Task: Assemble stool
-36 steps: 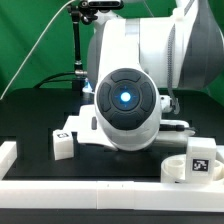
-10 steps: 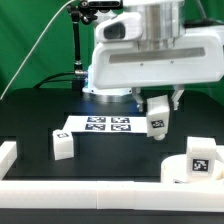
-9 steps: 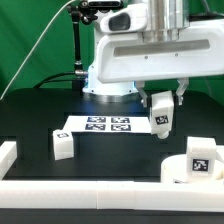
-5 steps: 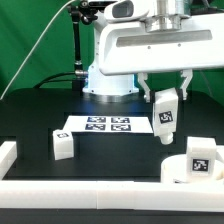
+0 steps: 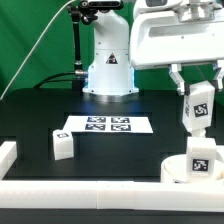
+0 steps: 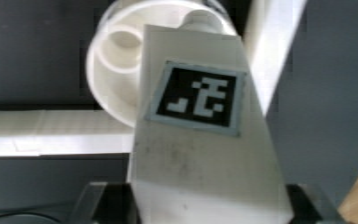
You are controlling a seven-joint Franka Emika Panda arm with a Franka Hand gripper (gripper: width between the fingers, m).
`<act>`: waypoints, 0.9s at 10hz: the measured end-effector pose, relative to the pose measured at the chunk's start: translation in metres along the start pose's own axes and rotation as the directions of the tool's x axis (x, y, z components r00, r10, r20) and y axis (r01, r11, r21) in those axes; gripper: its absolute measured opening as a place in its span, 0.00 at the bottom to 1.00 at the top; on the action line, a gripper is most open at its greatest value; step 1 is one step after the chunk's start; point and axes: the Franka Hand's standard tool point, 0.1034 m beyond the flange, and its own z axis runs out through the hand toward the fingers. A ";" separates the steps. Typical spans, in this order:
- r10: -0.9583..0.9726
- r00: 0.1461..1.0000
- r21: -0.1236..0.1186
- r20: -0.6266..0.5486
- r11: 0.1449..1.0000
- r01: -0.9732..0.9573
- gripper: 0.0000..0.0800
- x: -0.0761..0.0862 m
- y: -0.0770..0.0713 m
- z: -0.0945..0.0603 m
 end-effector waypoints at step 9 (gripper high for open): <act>-0.268 0.961 -0.011 -0.064 0.963 0.268 0.41 0.017 -0.027 0.009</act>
Offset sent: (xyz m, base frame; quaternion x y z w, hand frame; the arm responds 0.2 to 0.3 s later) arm 0.0115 -0.0015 -0.0043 -0.1116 0.0815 -0.1633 0.9769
